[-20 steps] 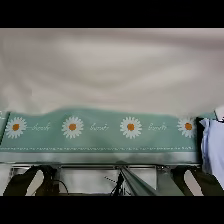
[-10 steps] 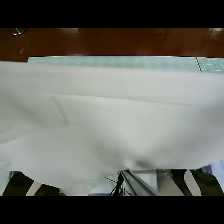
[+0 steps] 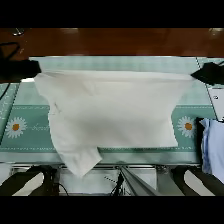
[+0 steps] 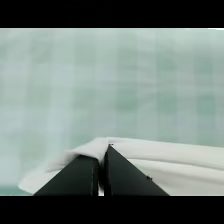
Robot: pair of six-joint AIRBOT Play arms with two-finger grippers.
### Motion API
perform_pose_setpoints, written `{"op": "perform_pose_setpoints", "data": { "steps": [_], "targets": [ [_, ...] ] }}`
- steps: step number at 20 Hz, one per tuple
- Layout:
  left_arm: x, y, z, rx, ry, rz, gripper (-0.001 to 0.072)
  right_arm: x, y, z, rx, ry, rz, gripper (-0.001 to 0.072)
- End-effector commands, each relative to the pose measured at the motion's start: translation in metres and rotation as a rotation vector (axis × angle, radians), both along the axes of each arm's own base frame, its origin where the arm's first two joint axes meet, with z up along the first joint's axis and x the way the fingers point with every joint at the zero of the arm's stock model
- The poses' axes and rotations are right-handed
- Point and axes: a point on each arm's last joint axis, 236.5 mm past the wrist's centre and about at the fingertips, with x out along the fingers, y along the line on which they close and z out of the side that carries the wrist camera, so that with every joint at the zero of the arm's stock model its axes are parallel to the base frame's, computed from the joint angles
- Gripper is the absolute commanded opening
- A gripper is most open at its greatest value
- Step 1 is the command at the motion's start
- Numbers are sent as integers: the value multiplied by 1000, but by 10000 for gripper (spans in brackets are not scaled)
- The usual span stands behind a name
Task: Fold the shirts.
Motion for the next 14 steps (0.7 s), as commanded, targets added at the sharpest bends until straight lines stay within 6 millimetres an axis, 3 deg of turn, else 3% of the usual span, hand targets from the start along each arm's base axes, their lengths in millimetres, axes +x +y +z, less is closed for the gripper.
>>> {"op": "perform_pose_setpoints", "data": {
  "steps": [1,5,7,9,11,14],
  "targets": [
    [74,-12,-49,-174,-40,80,21,85,0,-69,76,34,-21,25],
    [126,-22,-92,-273,26,106,21,175,-7,-112,117,54,-68,25],
    [142,-27,-108,-313,50,113,22,204,-10,-130,162,74,-104,25],
    [148,-35,-117,-382,70,131,22,213,-7,-148,215,120,-132,25],
    [141,-41,-130,-395,121,120,22,207,-2,-167,232,176,-117,25],
    [126,-45,-139,-407,201,96,22,197,-2,-172,234,220,-95,26]
  ]
}}
